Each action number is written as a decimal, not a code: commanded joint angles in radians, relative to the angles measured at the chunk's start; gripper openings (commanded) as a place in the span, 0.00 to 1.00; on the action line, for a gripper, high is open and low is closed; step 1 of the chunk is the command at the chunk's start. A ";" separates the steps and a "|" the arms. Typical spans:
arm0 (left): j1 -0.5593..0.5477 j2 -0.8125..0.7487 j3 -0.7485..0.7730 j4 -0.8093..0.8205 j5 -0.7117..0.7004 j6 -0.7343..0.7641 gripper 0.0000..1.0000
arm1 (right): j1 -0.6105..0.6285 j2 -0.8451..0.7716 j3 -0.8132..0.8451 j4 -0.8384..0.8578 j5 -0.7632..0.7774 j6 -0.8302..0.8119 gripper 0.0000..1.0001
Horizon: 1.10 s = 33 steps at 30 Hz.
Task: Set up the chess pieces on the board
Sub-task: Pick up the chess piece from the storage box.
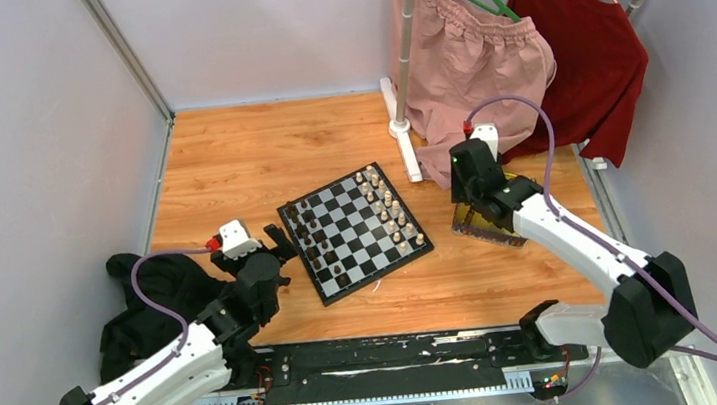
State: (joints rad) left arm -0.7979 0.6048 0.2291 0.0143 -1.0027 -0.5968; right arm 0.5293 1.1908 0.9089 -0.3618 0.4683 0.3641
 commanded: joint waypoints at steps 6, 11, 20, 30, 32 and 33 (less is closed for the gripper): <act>0.028 0.055 -0.005 0.109 0.026 -0.011 1.00 | -0.183 0.144 -0.051 0.080 -0.127 0.013 0.55; 0.043 0.054 -0.017 0.117 0.048 -0.015 1.00 | -0.216 0.204 -0.062 0.113 -0.176 0.024 0.55; 0.049 0.060 -0.021 0.119 0.056 -0.018 1.00 | -0.236 0.261 -0.087 0.147 -0.230 0.035 0.52; 0.052 0.076 -0.020 0.126 0.065 -0.019 1.00 | -0.242 0.289 -0.111 0.157 -0.258 0.039 0.44; 0.052 0.078 -0.020 0.126 0.067 -0.020 1.00 | -0.244 0.291 -0.115 0.161 -0.261 0.041 0.41; 0.052 0.078 -0.021 0.127 0.067 -0.021 1.00 | -0.245 0.291 -0.117 0.164 -0.263 0.040 0.40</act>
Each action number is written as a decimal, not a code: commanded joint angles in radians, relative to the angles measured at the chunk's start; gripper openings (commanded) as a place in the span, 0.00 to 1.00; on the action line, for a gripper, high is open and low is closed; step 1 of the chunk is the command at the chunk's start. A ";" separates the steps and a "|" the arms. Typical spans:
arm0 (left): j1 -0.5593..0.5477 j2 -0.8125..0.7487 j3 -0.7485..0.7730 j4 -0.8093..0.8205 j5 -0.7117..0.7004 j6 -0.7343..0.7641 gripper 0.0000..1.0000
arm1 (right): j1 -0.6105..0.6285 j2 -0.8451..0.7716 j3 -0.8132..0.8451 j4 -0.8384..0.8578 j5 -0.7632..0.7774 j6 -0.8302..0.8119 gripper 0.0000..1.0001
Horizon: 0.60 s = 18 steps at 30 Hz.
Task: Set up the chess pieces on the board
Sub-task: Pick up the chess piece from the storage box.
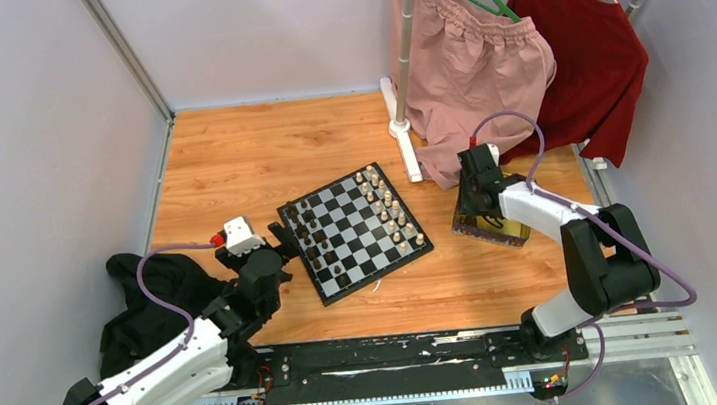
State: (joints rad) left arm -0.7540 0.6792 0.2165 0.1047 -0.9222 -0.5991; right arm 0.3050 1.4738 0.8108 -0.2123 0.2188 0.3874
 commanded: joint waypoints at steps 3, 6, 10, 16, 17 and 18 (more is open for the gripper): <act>0.009 0.003 -0.009 0.036 -0.011 -0.018 1.00 | -0.026 0.009 -0.021 0.016 -0.013 0.014 0.33; 0.010 0.004 -0.013 0.035 -0.009 -0.023 1.00 | -0.032 0.014 -0.019 0.015 -0.014 0.010 0.25; 0.010 -0.003 -0.013 0.020 -0.010 -0.027 1.00 | -0.032 0.007 -0.018 0.011 -0.012 0.005 0.10; 0.010 -0.050 -0.012 -0.026 -0.018 -0.035 1.00 | -0.032 -0.047 -0.019 -0.005 0.000 0.001 0.00; 0.010 -0.062 -0.011 -0.037 -0.020 -0.037 1.00 | -0.032 -0.059 -0.020 -0.007 0.003 0.003 0.00; 0.010 -0.075 -0.009 -0.047 -0.022 -0.040 1.00 | -0.032 -0.072 -0.022 -0.008 0.007 0.005 0.00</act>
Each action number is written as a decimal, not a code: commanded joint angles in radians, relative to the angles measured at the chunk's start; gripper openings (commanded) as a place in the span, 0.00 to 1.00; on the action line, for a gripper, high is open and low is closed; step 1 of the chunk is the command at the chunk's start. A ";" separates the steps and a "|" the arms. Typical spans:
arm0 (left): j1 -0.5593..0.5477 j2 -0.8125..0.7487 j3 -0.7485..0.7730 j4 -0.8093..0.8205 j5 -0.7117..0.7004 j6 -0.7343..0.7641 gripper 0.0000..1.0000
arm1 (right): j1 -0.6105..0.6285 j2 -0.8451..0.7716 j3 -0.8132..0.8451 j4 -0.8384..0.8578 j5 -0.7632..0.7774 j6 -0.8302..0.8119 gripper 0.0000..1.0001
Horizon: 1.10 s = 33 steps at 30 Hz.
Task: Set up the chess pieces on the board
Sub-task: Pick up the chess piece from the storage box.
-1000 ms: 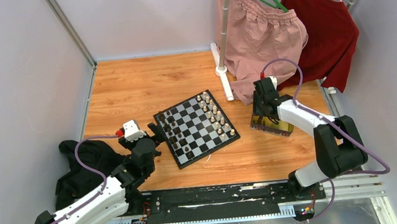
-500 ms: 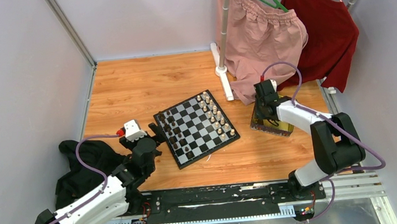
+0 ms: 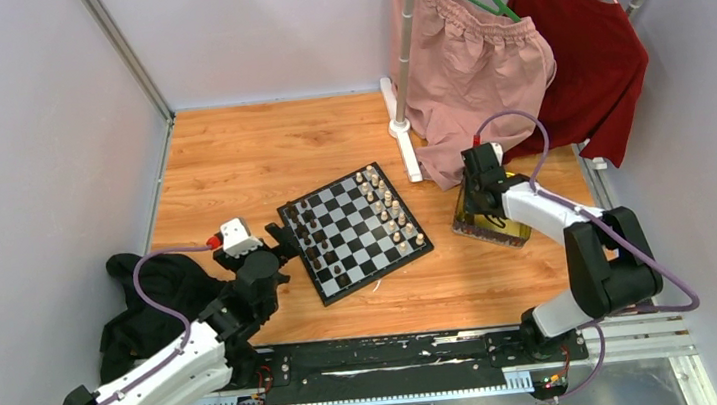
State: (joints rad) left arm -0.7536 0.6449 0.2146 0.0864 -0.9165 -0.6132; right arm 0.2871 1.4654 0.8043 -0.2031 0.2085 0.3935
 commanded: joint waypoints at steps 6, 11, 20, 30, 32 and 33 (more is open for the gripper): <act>0.010 -0.129 0.000 -0.123 -0.033 -0.035 1.00 | -0.014 -0.139 -0.022 -0.038 0.040 -0.005 0.00; 0.010 -0.186 0.011 -0.197 -0.032 -0.056 1.00 | -0.014 -0.172 -0.032 -0.041 0.038 -0.005 0.00; 0.010 -0.250 0.029 -0.284 -0.031 -0.068 1.00 | -0.014 -0.221 -0.039 -0.041 -0.003 -0.011 0.00; 0.009 -0.266 0.056 -0.343 -0.033 -0.079 1.00 | 0.230 -0.324 0.028 -0.132 0.034 -0.079 0.00; 0.010 -0.273 0.054 -0.346 -0.031 -0.080 1.00 | 0.269 -0.326 0.033 -0.143 0.061 -0.084 0.00; 0.010 -0.275 0.053 -0.346 -0.027 -0.079 1.00 | 0.277 -0.327 0.033 -0.146 0.065 -0.085 0.00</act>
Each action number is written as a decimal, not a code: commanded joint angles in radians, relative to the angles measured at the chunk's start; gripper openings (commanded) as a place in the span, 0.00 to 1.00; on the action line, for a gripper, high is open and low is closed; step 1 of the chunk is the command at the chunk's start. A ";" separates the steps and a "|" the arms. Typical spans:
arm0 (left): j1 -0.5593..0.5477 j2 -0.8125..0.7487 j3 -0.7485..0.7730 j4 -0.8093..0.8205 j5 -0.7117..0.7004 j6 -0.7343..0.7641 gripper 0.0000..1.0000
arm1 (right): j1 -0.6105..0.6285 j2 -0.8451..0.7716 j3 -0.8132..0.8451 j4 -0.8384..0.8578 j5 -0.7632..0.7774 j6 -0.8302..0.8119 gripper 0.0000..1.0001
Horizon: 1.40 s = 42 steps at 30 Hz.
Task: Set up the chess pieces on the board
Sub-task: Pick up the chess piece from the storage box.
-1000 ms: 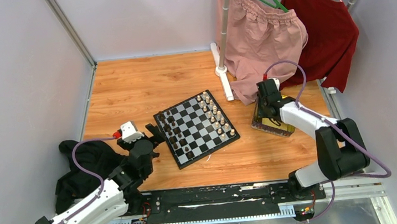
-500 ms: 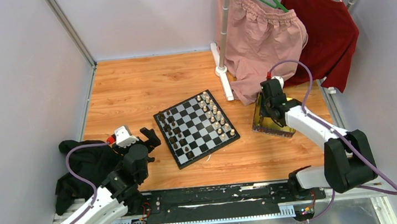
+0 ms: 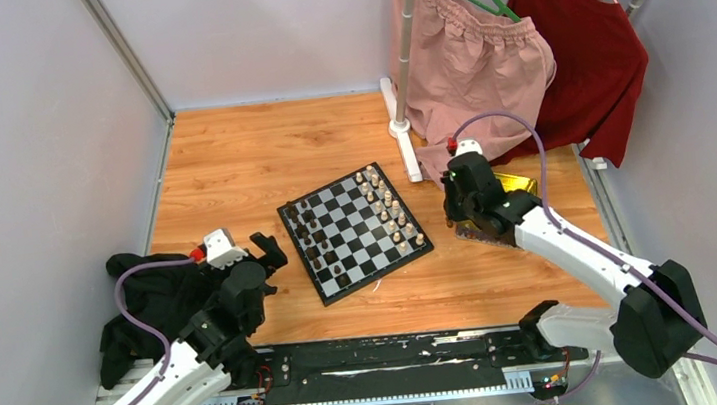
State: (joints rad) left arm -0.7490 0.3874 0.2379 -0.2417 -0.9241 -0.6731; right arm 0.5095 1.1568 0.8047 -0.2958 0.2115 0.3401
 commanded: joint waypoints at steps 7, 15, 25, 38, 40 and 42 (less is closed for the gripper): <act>0.005 -0.008 0.021 0.031 0.030 0.018 1.00 | 0.095 -0.048 0.038 -0.068 0.046 -0.029 0.00; 0.005 0.119 0.014 0.306 0.316 0.144 1.00 | 0.119 -0.052 0.070 -0.051 -0.037 -0.010 0.00; 0.001 0.372 0.128 0.475 0.645 0.198 1.00 | 0.163 -0.030 0.100 0.019 -0.137 0.016 0.00; -0.022 0.497 0.214 0.553 0.907 0.240 1.00 | 0.186 0.069 0.151 0.205 -0.268 0.041 0.00; -0.023 0.504 0.219 0.553 0.928 0.241 1.00 | 0.186 0.085 0.156 0.231 -0.285 0.046 0.00; -0.023 0.514 0.227 0.553 0.960 0.240 1.00 | 0.188 0.106 0.161 0.260 -0.297 0.054 0.00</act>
State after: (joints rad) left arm -0.7650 0.8883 0.4282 0.2745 -0.0608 -0.4519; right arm 0.6811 1.2354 0.9276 -0.1257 -0.0349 0.3725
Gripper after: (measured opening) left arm 0.997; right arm 0.195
